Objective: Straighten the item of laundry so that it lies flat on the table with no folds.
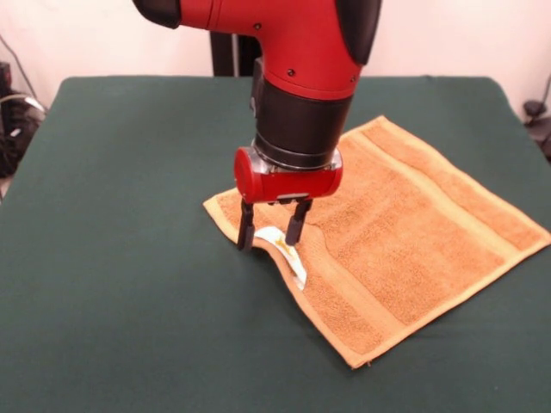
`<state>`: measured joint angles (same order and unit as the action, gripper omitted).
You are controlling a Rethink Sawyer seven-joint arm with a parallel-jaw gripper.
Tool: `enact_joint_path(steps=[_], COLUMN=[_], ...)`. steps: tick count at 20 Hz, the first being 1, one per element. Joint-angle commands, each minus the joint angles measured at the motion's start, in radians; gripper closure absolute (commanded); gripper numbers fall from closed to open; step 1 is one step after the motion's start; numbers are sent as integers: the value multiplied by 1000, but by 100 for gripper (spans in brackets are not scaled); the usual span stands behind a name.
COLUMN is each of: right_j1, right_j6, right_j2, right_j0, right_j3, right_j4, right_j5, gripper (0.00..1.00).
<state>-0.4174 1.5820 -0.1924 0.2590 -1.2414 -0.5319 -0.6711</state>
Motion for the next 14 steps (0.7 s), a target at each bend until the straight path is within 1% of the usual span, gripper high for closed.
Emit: enact_joint_path(steps=[1, 14], right_j1=[77, 100], right_j6=[-121, -106], right_j2=[-82, -73], right_j0=[-21, -26], right_j3=[-92, -79], right_j4=[-25, -25], right_j5=[-72, -88], gripper=[0, 0])
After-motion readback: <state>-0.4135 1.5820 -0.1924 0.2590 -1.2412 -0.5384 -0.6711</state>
